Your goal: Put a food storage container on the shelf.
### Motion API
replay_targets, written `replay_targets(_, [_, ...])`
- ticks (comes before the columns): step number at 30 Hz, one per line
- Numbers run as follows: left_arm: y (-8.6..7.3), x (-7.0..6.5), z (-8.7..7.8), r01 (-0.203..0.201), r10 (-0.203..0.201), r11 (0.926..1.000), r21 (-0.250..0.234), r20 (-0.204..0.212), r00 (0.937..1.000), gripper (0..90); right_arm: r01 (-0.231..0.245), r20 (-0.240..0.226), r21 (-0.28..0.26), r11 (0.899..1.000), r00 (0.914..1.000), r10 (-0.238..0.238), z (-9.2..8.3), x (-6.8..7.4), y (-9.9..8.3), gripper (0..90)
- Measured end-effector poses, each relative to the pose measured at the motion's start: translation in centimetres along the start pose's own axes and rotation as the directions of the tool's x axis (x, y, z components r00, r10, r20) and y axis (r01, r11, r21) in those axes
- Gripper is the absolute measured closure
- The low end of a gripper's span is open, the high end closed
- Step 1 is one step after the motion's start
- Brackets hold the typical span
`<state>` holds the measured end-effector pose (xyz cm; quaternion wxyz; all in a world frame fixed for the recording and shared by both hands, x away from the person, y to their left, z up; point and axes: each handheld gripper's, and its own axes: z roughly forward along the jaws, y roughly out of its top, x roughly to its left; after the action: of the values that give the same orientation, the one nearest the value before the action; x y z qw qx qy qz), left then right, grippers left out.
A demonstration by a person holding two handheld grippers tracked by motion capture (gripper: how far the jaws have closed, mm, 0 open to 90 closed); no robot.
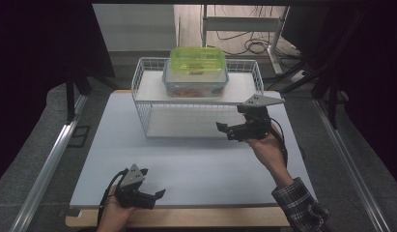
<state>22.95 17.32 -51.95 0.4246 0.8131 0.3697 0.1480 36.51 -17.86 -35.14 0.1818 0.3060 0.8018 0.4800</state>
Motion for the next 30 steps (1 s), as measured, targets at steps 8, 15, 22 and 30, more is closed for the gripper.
replay_targets(8, [0.0,0.0,0.0,-0.003,0.003,1.0000,0.000,0.003,1.0000,4.0,0.015,-0.015,0.019,1.000,0.9998,-0.015,0.3,0.6,-1.7,2.8])
replay_targets(15, [0.0,0.0,0.0,-0.004,0.004,1.0000,0.001,0.004,1.0000,3.9,0.022,-0.015,0.029,0.999,0.9997,-0.021,0.4,0.9,-3.2,1.8])
replay_targets(22, [0.0,-0.1,0.0,-0.005,0.005,1.0000,0.003,0.005,1.0000,3.9,0.008,-0.016,0.041,0.999,0.9998,-0.008,0.7,0.9,-5.1,0.7])
replay_targets(30, [0.0,-0.1,0.1,-0.003,0.003,1.0000,0.003,0.006,1.0000,3.9,-0.011,-0.012,0.046,0.999,0.9999,0.011,0.6,0.9,-6.9,0.1])
